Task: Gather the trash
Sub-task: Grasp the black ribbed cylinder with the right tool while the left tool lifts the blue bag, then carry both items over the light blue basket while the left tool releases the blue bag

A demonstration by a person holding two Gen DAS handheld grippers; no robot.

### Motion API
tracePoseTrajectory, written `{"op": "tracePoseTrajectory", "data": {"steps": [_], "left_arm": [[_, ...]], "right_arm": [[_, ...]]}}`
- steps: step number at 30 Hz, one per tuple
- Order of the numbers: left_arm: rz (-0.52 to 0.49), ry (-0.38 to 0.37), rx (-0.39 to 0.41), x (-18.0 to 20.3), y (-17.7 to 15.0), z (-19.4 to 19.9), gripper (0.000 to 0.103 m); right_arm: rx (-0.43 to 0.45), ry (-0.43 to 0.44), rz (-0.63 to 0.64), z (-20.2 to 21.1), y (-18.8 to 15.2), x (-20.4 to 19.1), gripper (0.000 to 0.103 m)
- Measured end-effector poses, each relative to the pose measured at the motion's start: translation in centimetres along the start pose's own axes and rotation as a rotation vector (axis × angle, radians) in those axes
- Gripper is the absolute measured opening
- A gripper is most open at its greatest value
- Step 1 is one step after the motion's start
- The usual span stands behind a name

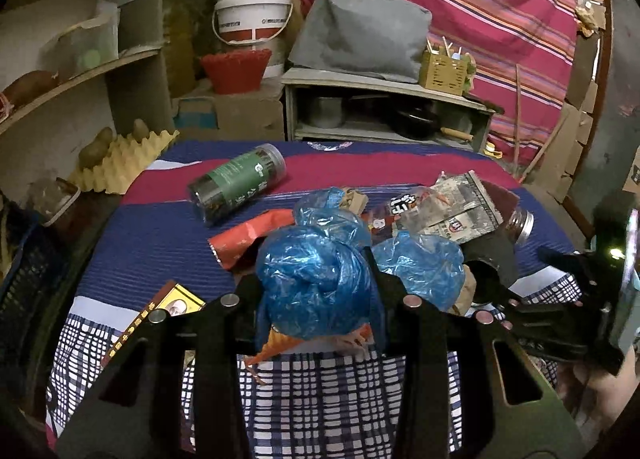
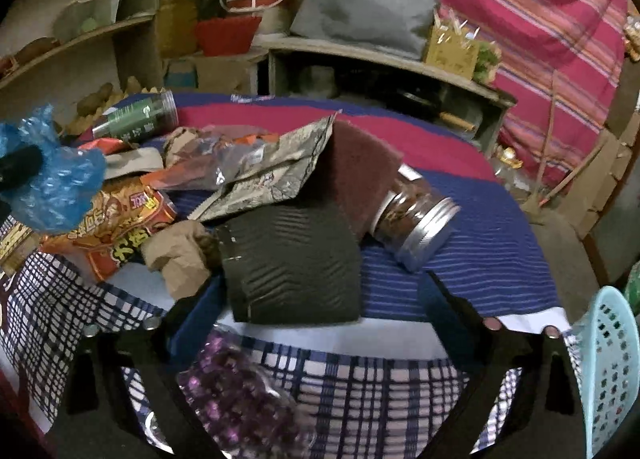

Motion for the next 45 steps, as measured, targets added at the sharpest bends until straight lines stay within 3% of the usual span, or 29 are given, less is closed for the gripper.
{"op": "tracePoseTrajectory", "data": {"steps": [2, 3, 7, 13, 20, 26, 30, 34, 39, 45], "left_arm": [[0.002, -0.002, 0.001, 0.2, -0.1, 0.0, 0.038], [-0.001, -0.001, 0.003, 0.2, -0.1, 0.0, 0.038], [-0.009, 0.016, 0.013, 0.1, -0.3, -0.2, 0.038], [0.005, 0.01, 0.052, 0.0, 0.1, 1.1, 0.038], [-0.033, 0.019, 0.104, 1.7, 0.7, 3.2, 0.038], [-0.101, -0.091, 0.182, 8.7, 2.8, 7.0, 0.038], [-0.118, -0.211, 0.201, 15.2, 4.1, 8.5, 0.038], [-0.181, -0.3, 0.201, 22.1, 3.4, 9.0, 0.038], [-0.277, -0.391, 0.191, 29.8, 1.4, 8.9, 0.038], [-0.314, -0.48, 0.139, 36.4, -0.2, 8.3, 0.038]], "right_arm": [[-0.017, 0.054, -0.015, -0.9, 0.0, 0.1, 0.078], [-0.02, 0.077, -0.019, -1.2, 0.1, -0.1, 0.069], [-0.025, 0.117, 0.01, -1.2, -0.3, -0.8, 0.068], [-0.009, 0.072, 0.059, 1.4, -0.2, -0.8, 0.068], [0.075, -0.003, -0.009, 8.6, -0.4, 0.6, 0.068], [0.206, -0.125, -0.101, 16.6, -0.9, 6.1, 0.068], [0.24, -0.282, -0.18, 20.5, -3.0, 11.2, 0.068], [0.268, -0.429, -0.266, 24.1, -5.3, 16.6, 0.068], [0.281, -0.457, -0.392, 25.5, -7.9, 21.3, 0.068], [0.275, -0.487, -0.439, 25.8, -10.1, 23.5, 0.068]]}}
Point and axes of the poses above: each gripper's, at about its wrist camera, not at the fingertips, and z roughly against the way its jaws point, x to its right, y to its top, the point moved 6 cm from there along -z, roughly the way its jaws point, and after that the axes turned 12 degrees about y, right-handed, at the moved point
